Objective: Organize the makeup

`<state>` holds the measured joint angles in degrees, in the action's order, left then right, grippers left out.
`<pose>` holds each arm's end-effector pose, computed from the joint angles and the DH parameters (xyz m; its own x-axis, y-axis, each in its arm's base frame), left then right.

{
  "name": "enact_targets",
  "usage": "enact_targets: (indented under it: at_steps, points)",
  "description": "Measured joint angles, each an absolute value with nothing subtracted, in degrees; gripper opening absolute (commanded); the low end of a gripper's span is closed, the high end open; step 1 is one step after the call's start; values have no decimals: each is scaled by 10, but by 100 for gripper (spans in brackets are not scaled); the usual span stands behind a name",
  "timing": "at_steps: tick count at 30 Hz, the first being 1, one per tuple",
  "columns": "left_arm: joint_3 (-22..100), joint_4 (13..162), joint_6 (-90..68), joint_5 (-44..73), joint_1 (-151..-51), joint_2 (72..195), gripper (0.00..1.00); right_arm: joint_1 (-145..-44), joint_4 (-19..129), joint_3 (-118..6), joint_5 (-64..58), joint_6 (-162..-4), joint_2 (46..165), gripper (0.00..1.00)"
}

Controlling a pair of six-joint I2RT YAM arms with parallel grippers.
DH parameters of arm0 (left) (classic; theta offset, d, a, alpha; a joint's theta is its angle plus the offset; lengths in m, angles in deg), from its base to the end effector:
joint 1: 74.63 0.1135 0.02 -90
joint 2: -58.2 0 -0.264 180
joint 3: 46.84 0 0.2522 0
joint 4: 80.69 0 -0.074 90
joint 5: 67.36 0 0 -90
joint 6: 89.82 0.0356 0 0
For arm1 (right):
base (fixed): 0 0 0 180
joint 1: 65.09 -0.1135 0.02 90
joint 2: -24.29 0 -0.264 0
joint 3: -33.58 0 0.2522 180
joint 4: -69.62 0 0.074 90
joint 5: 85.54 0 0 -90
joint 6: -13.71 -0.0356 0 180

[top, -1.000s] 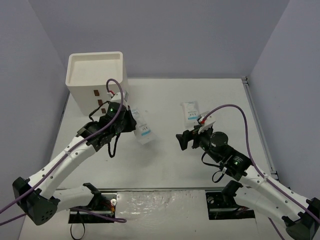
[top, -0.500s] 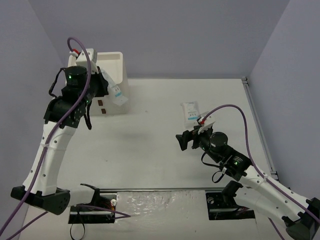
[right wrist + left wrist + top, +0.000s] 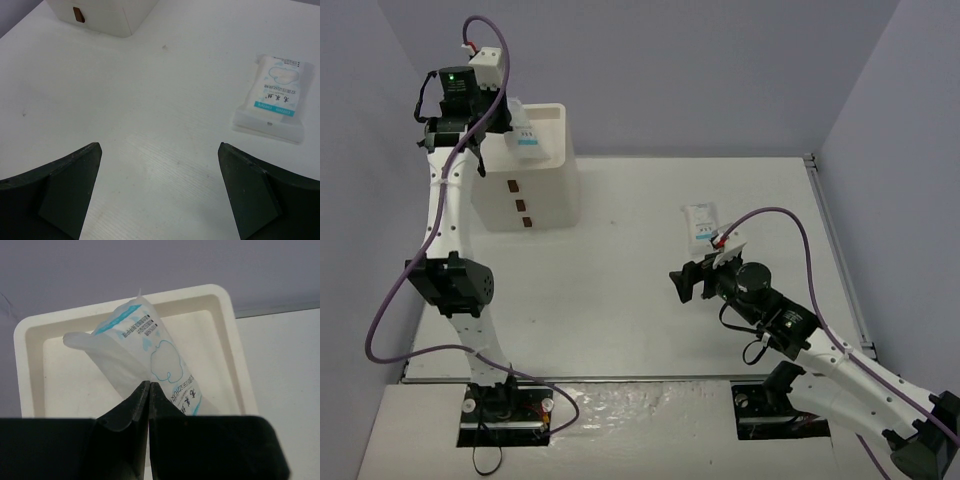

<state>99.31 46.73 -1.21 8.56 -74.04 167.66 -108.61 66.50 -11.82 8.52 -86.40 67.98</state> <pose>0.4146 -0.0044 0.4834 -0.2791 -0.0264 -0.9599 0.2173 0.9720 -0.0899 0.1400 0.1295 0.3007 -0.1291 0.1188 -0.9845 -0.6226 0.7630 0.1738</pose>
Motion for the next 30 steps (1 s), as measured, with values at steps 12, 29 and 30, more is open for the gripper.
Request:
enact_targets:
  at_steps: [12,29,30]
  points:
    - [1053,438,32,58,-650,1767,0,-1081,648,-123,85,-867,724,100]
    - [1021,489,-18,33,-624,1760,86,-1047,631,-184,144,-878,788,100]
    - [1006,492,-28,32,-626,1752,88,-1031,628,-190,149,-881,794,100]
